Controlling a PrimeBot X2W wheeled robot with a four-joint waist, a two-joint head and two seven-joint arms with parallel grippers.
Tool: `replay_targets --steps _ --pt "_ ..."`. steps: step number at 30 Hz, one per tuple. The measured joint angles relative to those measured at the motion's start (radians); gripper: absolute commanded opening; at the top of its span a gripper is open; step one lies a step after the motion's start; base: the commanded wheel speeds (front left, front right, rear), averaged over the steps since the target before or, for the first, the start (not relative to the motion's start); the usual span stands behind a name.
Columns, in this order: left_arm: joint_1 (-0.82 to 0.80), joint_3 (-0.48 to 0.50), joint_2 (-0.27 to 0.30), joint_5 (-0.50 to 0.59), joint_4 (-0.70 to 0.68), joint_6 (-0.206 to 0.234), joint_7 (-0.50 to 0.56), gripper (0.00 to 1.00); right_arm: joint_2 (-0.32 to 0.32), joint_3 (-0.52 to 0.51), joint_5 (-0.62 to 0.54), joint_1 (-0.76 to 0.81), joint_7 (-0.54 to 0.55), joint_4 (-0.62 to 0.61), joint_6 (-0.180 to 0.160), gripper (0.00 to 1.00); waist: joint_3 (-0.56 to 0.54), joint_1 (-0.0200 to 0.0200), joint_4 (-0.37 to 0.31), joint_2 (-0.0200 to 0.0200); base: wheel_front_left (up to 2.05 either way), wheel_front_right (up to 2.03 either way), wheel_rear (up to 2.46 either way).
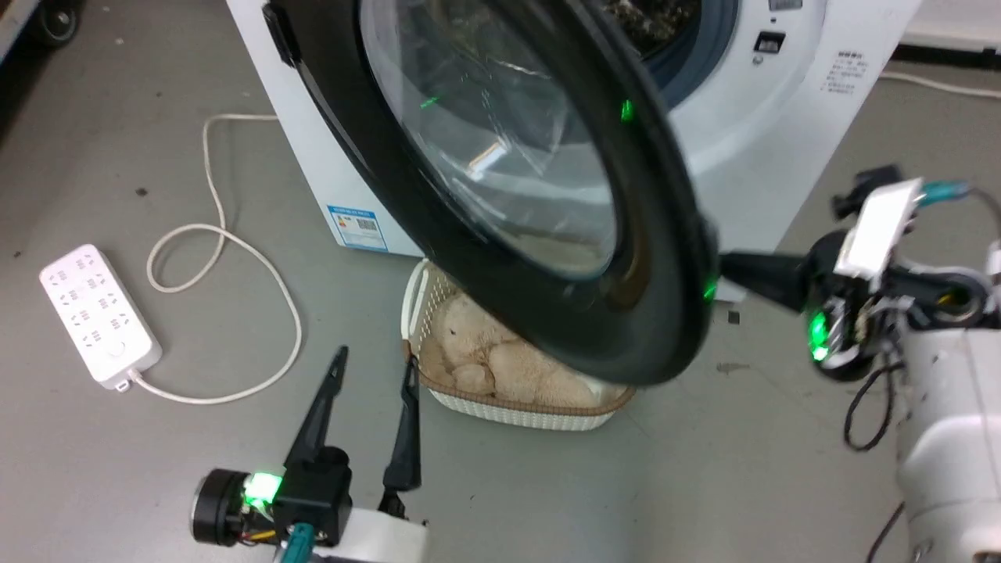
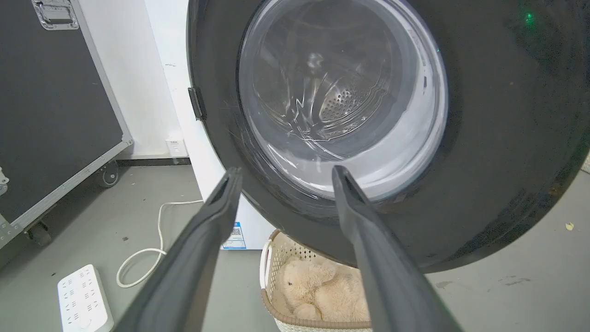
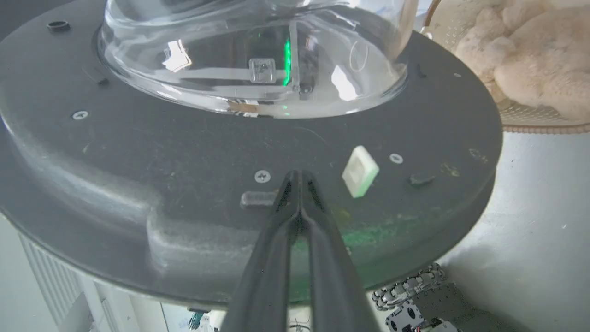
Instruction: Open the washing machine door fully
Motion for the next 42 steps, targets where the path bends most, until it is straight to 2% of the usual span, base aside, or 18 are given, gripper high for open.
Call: replay_targets --steps 4,13,20,21,22,23,25,28,32,38,42 --pt "0.023 -0.013 -0.001 -0.001 0.010 -0.007 0.000 1.00 0.001 0.146 0.138 0.059 0.000 -0.020 0.000 0.00 -0.023 0.0001 0.009 0.0000 0.00 0.00 0.00" --pt "0.050 -0.030 -0.007 -0.011 0.029 -0.014 0.000 1.00 0.005 0.487 0.378 0.184 -0.095 -0.096 0.000 0.00 -0.059 0.0002 0.029 0.0000 0.00 0.00 0.00" --pt "0.056 -0.028 -0.010 -0.023 0.040 -0.018 0.000 1.00 0.008 0.649 0.481 0.237 -0.210 -0.138 0.000 0.00 -0.078 0.0002 0.038 0.0000 0.00 0.00 0.00" --pt "0.056 -0.027 -0.011 -0.028 0.041 -0.022 0.000 1.00 0.009 0.656 0.482 0.241 -0.231 -0.140 0.000 0.39 -0.082 0.0002 0.038 0.0000 0.00 0.00 0.00" --pt "0.057 -0.025 -0.012 -0.032 0.041 -0.024 0.000 1.00 0.009 0.657 0.474 0.245 -0.264 -0.144 0.000 0.39 -0.085 0.0002 0.037 0.0000 0.00 0.00 0.00" --pt "0.058 -0.021 -0.013 -0.037 0.043 -0.025 0.000 1.00 0.009 0.653 0.466 0.246 -0.291 -0.149 0.000 1.00 -0.088 0.0002 0.035 -0.0001 0.00 0.00 0.00" --pt "0.062 -0.016 -0.014 -0.044 0.052 -0.032 0.000 1.00 0.006 0.638 0.457 0.248 -0.330 -0.166 0.000 1.00 -0.095 0.0003 0.029 0.0000 0.00 0.00 0.00" --pt "0.064 -0.004 -0.014 -0.056 0.065 -0.050 0.000 1.00 -0.029 0.608 0.396 0.260 -0.437 -0.241 0.000 1.00 -0.106 0.0002 0.015 0.0000 0.00 0.00 0.00" --pt "0.063 0.017 -0.012 -0.093 0.074 -0.097 0.000 1.00 -0.132 0.573 0.251 0.330 -0.634 -0.410 0.000 1.00 -0.129 0.0002 -0.005 0.0000 0.00 0.00 0.00" --pt "0.064 0.063 -0.003 -0.127 0.094 -0.137 0.000 1.00 -0.287 0.586 -0.118 0.493 -1.014 -0.656 0.000 1.00 -0.166 0.0002 -0.045 0.0000 0.00 0.00 0.00" --pt "0.065 0.090 0.002 -0.143 0.109 -0.151 0.000 1.00 -0.330 0.560 -0.408 0.602 -1.226 -0.715 0.000 1.00 -0.185 0.0001 -0.075 -0.0001 0.00 0.00 0.00"
